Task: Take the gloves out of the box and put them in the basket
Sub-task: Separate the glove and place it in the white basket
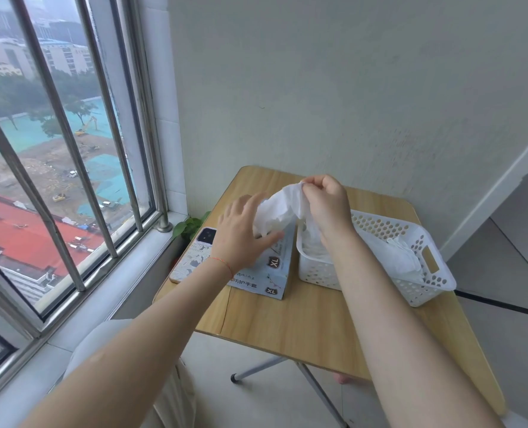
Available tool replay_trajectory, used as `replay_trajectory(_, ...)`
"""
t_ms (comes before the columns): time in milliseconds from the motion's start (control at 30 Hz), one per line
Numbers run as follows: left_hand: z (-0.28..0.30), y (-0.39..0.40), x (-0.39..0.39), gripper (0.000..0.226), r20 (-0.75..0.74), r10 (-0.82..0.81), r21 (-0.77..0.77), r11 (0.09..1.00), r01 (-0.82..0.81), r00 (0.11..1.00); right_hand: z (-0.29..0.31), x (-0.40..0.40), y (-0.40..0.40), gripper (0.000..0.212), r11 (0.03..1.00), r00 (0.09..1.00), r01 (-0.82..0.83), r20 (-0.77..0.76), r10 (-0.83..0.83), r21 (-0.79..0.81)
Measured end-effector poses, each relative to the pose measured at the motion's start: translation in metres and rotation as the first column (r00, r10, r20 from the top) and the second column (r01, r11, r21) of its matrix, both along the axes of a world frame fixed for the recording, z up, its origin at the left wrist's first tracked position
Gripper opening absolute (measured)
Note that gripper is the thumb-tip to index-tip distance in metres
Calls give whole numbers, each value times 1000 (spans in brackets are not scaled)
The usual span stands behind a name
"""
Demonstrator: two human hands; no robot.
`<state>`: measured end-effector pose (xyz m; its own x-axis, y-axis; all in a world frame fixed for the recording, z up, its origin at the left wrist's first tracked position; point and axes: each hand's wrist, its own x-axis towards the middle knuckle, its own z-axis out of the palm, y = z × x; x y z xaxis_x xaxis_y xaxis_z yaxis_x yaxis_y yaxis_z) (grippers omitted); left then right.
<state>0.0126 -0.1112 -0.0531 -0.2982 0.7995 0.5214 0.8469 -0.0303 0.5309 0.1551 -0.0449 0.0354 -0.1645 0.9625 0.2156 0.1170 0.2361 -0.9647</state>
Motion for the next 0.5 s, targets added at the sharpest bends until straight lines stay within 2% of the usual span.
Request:
replay_trajectory(67, 8, 0, -3, 36, 144, 16, 89, 996, -29, 989, 0, 3, 2, 11, 999, 1000, 12, 12, -12, -34)
replay_trajectory(133, 18, 1, -10, 8, 270, 46, 26, 998, -55, 962, -1, 6, 4, 11, 998, 1000, 27, 2, -27, -63)
replay_trajectory(167, 24, 2, -13, 4, 339, 60, -16, 998, -59, 939, -1, 7, 4, 11, 997, 999, 35, -3, -36, -72)
replay_trajectory(267, 48, 6, -21, 9, 538, 67, -23, 998, -65, 841, 0, 11, 4, 11, 996, 999, 30, 39, -27, -86)
replay_trajectory(333, 71, 8, -19, 15, 618, 22, 24, 999, -46, 786, 2, 13, 1, 16, 994, 989, -16, 143, 32, -111)
replay_trajectory(433, 98, 8, -9, 19, 628, -78, 82, 996, 34, 774, 8, 13, -2, 21, 991, 986, -76, 142, 91, -107)
replay_trajectory(500, 108, 8, -1, 19, 592, -138, 93, 990, 103, 794, 15, 15, -5, 23, 978, 970, -202, 125, 208, -61)
